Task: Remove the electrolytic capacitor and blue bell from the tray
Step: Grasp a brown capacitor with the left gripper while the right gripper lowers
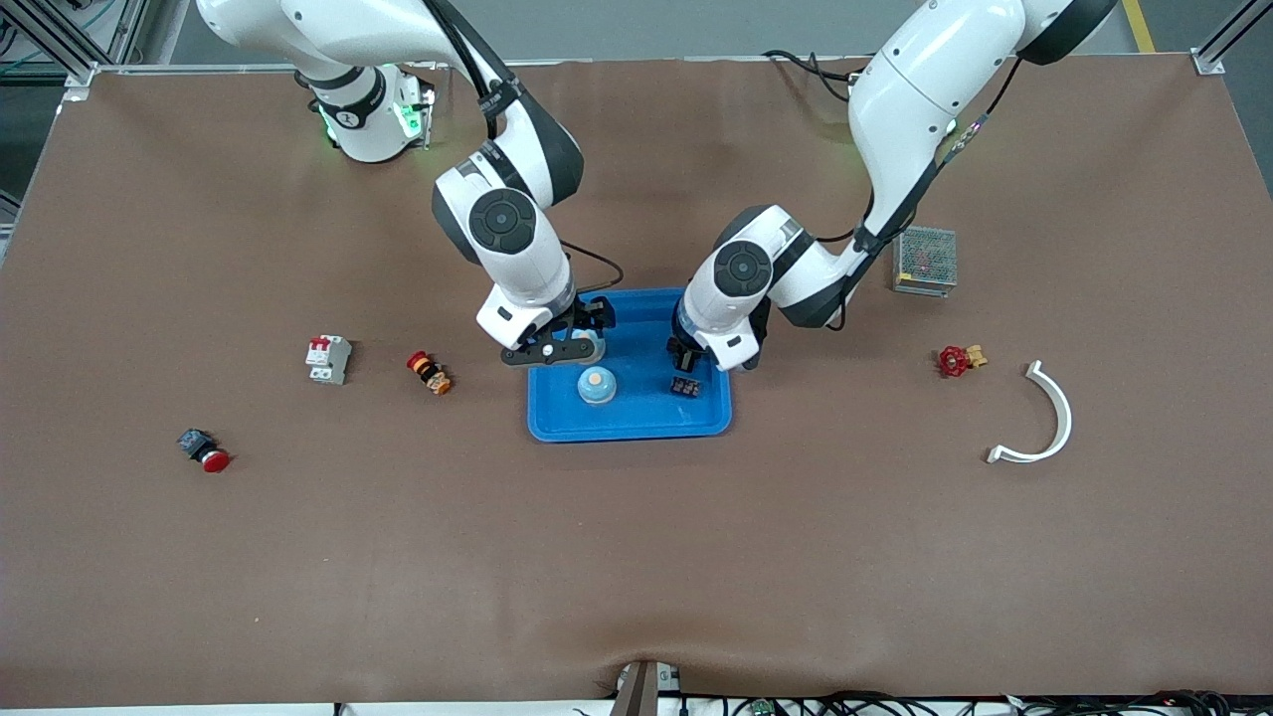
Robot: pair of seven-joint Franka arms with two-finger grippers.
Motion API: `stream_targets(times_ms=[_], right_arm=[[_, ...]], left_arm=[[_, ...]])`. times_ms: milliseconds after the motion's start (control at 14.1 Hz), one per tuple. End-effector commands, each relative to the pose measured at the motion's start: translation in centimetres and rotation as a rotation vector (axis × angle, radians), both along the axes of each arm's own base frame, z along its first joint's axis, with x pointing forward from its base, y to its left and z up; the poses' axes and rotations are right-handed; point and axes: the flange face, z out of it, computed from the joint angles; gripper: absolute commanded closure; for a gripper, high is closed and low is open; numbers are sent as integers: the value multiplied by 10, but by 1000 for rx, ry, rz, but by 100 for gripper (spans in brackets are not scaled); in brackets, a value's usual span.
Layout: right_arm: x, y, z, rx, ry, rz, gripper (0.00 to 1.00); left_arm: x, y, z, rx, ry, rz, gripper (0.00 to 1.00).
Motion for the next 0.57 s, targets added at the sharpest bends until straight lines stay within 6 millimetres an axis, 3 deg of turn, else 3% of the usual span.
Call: stream_targets(times_ms=[0,355,497], right_arm=[[-12,2,-9,-1,-24,0,0],[-17,9,-38,-12,-14,13,0],[-20,15,-49,-5,-23,20,0]], left_arm=[[7,-1,28,23,-70,-23,100],[12,9,78,112,-128,-93,100],[20,31,97,165,-123,-135,100]])
